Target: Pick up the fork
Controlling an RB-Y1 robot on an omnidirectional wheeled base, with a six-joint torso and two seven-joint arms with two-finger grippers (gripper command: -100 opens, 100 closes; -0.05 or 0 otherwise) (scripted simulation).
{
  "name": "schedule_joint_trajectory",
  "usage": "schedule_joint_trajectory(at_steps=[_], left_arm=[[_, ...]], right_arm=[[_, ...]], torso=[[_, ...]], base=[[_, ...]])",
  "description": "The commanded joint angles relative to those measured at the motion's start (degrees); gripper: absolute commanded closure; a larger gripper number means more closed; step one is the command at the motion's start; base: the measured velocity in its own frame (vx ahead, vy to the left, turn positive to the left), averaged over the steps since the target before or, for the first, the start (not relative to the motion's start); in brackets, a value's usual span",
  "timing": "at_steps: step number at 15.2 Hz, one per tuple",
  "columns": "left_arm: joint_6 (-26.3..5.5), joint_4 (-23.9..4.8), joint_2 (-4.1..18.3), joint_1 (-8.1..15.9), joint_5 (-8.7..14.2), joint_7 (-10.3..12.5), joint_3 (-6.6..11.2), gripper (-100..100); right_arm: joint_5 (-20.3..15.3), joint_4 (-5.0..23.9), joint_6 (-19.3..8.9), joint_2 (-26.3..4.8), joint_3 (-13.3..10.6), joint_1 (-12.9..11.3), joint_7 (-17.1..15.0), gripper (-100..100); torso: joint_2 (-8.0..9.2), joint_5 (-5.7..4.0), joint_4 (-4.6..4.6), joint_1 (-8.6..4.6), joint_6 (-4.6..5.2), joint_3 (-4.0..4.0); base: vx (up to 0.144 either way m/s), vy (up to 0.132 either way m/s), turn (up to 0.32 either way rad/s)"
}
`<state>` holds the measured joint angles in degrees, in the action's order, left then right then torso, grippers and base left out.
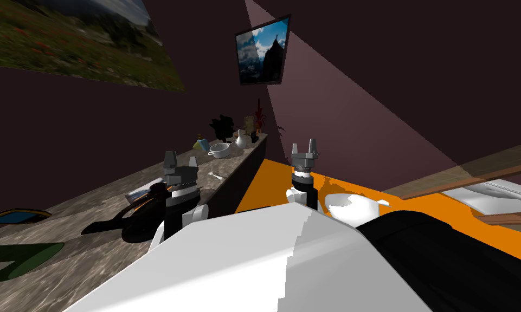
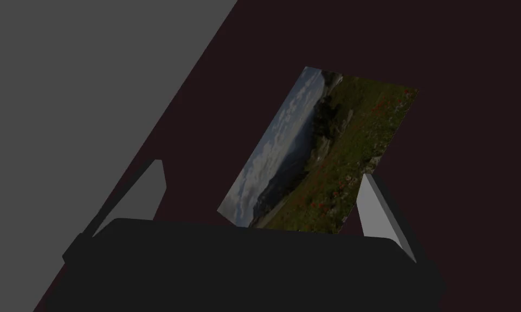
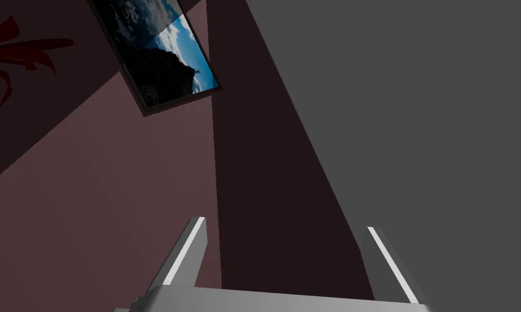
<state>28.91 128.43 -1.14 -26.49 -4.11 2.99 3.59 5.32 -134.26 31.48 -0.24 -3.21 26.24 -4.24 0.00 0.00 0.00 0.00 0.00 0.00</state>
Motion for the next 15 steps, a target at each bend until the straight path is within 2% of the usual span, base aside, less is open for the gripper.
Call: schedule_joint_trajectory(at_steps=[1,2,3,4,5,6,7,8,9,11,12,14,15], left_arm=[[-0.9,0.0,2.7,0.0,0.4,-0.1,0.05,-100],[-0.9,0.0,2.7,0.0,0.4,-0.1,0.05,-100],[-1.8,-0.1,4.6,0.0,0.7,-0.1,0.10,-100],[-1.8,-0.1,4.6,0.0,0.7,-0.1,0.10,-100],[-3.1,-0.1,6.5,0.0,1.2,-0.2,0.17,-100],[-3.1,-0.1,6.5,0.0,1.2,-0.2,0.17,-100],[-4.6,-0.2,8.5,0.0,1.8,-0.3,0.25,-100],[-4.6,-0.2,8.5,0.0,1.8,-0.3,0.25,-100],[-6.3,-0.3,10.5,0.1,2.5,-0.4,0.35,-100],[-8.4,-0.3,12.4,0.1,3.3,-0.5,0.46,-100],[-9.8,-0.4,14.2,0.1,4.2,-0.6,0.58,-100],[-10.6,-0.4,14.4,0.1,4.2,-0.6,0.58,-100],[-12.6,-0.5,16.3,0.1,5.2,-0.8,0.72,-100]], right_arm=[[0.0,0.0,0.0,0.0,0.0,0.0,0.0,0],[0.0,0.0,0.0,0.0,0.0,0.0,0.0,0],[0.0,0.0,0.0,0.0,0.0,0.0,0.0,0],[0.0,0.0,0.0,0.0,0.0,0.0,0.0,0],[0.0,0.0,0.0,0.0,0.0,0.0,0.0,0],[0.0,0.0,0.0,0.0,0.0,0.0,0.0,0],[0.0,0.0,0.0,0.0,0.0,0.0,0.0,0],[0.0,0.0,0.0,0.0,0.0,0.0,0.0,0],[0.0,0.0,0.0,0.0,0.0,0.0,0.0,0],[0.0,0.0,0.0,0.0,0.0,0.0,0.0,0],[0.0,0.0,0.0,0.0,0.0,0.0,0.0,0],[0.0,0.0,0.0,0.0,0.0,0.0,0.0,0],[0.0,0.0,0.0,0.0,0.0,0.0,0.0,0]], torso=[[0.00,0.00,0.00,0.00,0.00,0.00],[0.00,0.00,0.00,0.01,0.00,0.00],[-0.01,0.00,0.00,0.02,0.00,0.00],[-0.01,0.00,0.00,0.03,0.00,-0.01],[-0.02,0.01,0.00,0.03,0.00,-0.01],[-0.03,0.01,-0.01,0.04,0.00,-0.02],[-0.03,0.01,-0.01,0.04,0.00,-0.02],[-0.03,0.01,-0.01,0.04,0.00,-0.02],[-0.04,0.01,-0.01,0.04,0.00,-0.02],[-0.07,0.01,-0.02,0.05,0.01,-0.04],[-0.08,0.01,-0.02,0.05,0.00,-0.05],[-0.08,0.01,-0.02,0.06,0.00,-0.05],[-0.07,0.01,-0.02,0.06,0.00,-0.04]], base=[[0.003,0.000,-0.011],[0.004,0.001,-0.013],[0.005,0.002,-0.016],[0.006,0.003,-0.013],[0.008,0.004,-0.023],[0.007,0.005,-0.018],[0.009,0.004,-0.022],[0.009,0.004,-0.018],[0.011,0.003,-0.025],[0.020,0.005,-0.052],[0.018,0.007,-0.033],[0.013,0.009,-0.015],[0.012,0.007,-0.031]])
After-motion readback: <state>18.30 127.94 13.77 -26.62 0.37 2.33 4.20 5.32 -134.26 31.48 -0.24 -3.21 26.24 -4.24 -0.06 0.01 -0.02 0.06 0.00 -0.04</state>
